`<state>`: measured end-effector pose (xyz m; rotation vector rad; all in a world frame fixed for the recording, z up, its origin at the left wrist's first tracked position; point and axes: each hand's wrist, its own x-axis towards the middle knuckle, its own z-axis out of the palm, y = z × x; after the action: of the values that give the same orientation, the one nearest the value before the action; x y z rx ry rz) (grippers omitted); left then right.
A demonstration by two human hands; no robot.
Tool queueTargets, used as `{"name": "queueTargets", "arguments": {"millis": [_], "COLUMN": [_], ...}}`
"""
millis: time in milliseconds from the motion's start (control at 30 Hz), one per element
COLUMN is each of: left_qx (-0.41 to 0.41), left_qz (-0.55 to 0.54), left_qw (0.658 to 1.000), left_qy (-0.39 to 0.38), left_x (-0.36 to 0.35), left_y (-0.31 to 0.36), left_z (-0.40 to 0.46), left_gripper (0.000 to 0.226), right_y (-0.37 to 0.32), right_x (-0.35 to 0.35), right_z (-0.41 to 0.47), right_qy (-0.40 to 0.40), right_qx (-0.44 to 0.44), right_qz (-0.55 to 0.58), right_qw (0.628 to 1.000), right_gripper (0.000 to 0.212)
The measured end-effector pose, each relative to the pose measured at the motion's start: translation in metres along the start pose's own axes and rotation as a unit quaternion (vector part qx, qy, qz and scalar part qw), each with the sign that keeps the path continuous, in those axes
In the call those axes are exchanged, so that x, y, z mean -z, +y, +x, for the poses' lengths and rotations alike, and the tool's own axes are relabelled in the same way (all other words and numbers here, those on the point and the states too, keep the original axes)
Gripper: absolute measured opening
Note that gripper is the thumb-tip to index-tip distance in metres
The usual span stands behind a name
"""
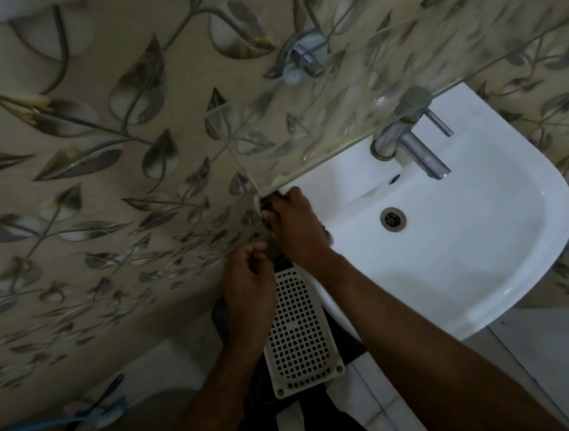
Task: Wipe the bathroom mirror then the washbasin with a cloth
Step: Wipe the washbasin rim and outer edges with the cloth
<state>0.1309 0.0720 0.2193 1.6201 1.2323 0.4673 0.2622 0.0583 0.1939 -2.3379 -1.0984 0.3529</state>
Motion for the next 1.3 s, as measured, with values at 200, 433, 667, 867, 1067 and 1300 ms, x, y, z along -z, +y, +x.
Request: {"name": "queueTargets", "arguments": {"millis": [200, 433, 667, 867, 1067, 1300], "left_qx": [-0.005, -0.022, -0.059, -0.084, -0.104, -0.121], "left_qz": [-0.006, 0.009, 0.013, 0.022, 0.015, 0.032], "left_qw": [1.0, 1.0, 0.997, 0.996, 0.993, 0.991], "left_qy": [0.022, 0.008, 0.038, -0.014, -0.062, -0.043], "left_x": [0.006, -0.007, -0.011, -0.023, -0.038, -0.046], "left_y": [0.0, 0.0, 0.009, 0.022, 0.026, 0.042], "left_z": [0.0, -0.001, 0.007, -0.01, -0.02, -0.018], "left_gripper": [0.016, 0.017, 0.02, 0.021, 0.023, 0.018], "right_y": [-0.012, 0.01, 0.011, 0.034, 0.039, 0.018], "right_x": [0.0, 0.014, 0.015, 0.036, 0.048, 0.034], "right_z": [-0.044, -0.07, -0.07, -0.139, -0.162, -0.093], "right_qy": [-0.089, -0.082, -0.062, -0.138, -0.162, -0.088], "right_qx": [0.167, 0.134, 0.117, 0.079, 0.058, 0.065], "right_qz": [-0.12, -0.072, -0.022, 0.012, 0.021, 0.082], "right_qw": [0.975, 0.985, 0.991, 0.987, 0.985, 0.991], "right_gripper": [0.032, 0.028, 0.036, 0.035, 0.029, 0.025]}}
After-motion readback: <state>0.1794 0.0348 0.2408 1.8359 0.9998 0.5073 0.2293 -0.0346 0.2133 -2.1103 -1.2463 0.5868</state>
